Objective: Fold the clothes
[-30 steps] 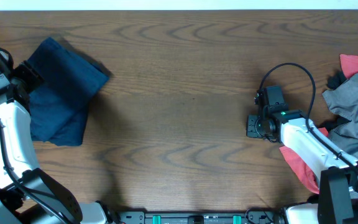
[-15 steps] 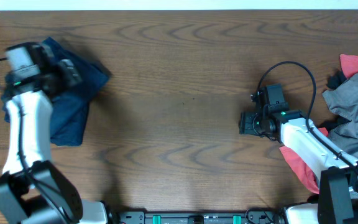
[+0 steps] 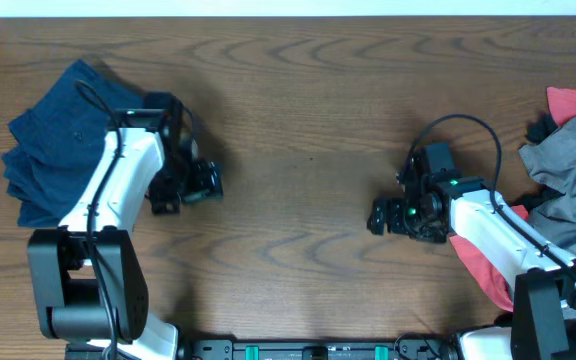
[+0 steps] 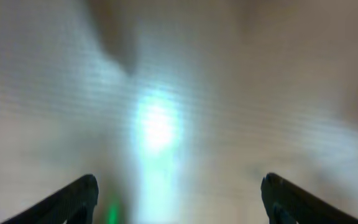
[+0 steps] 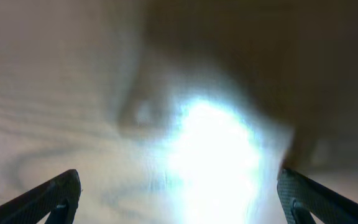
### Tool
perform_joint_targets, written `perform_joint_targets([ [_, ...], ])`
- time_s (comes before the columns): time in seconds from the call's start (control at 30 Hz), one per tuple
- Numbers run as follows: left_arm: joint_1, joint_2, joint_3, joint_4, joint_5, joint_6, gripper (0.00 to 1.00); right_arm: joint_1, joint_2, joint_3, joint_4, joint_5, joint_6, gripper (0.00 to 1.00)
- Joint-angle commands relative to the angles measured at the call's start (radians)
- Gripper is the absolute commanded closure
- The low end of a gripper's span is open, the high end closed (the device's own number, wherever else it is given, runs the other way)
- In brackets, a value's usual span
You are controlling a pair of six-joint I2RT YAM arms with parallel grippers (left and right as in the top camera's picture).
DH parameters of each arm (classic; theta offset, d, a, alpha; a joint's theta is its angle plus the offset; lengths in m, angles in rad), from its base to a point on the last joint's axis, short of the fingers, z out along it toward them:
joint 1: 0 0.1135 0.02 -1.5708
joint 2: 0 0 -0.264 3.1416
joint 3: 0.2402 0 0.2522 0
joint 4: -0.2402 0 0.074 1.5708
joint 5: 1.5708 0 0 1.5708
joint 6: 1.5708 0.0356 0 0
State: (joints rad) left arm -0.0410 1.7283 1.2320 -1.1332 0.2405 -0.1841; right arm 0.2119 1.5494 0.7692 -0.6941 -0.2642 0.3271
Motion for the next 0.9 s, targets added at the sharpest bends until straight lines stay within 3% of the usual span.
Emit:
perform_joint_targets([
  [0.0,-0.033,-0.002,0.0,-0.11,0.003,-0.025,0.15,0.005,-0.001,0.0,-0.077,-0.043,0.062,0.01],
  [0.13,-0.072,-0.006,-0.004,-0.23,0.003,-0.024,0.15,0.004,-0.002,0.0,-0.201,-0.091,0.062,0.01],
  [0.33,-0.133,-0.138,-0.045,-0.207,0.003,-0.024,0.15,0.005,-0.101,0.0,-0.241,-0.043,0.072,0.01],
  [0.5,-0.169,-0.386,-0.105,-0.089,-0.014,-0.024,0.15,0.027,-0.324,0.0,-0.219,0.099,0.108,0.01],
  [0.83,-0.178,-1.05,-0.344,0.164,-0.117,0.026,0.14,0.229,-0.818,-0.014,-0.2,0.426,0.207,0.01],
  [0.87,-0.179,-1.102,-0.361,0.182,-0.136,0.026,0.04,0.241,-0.85,-0.019,-0.2,0.451,0.208,0.01],
])
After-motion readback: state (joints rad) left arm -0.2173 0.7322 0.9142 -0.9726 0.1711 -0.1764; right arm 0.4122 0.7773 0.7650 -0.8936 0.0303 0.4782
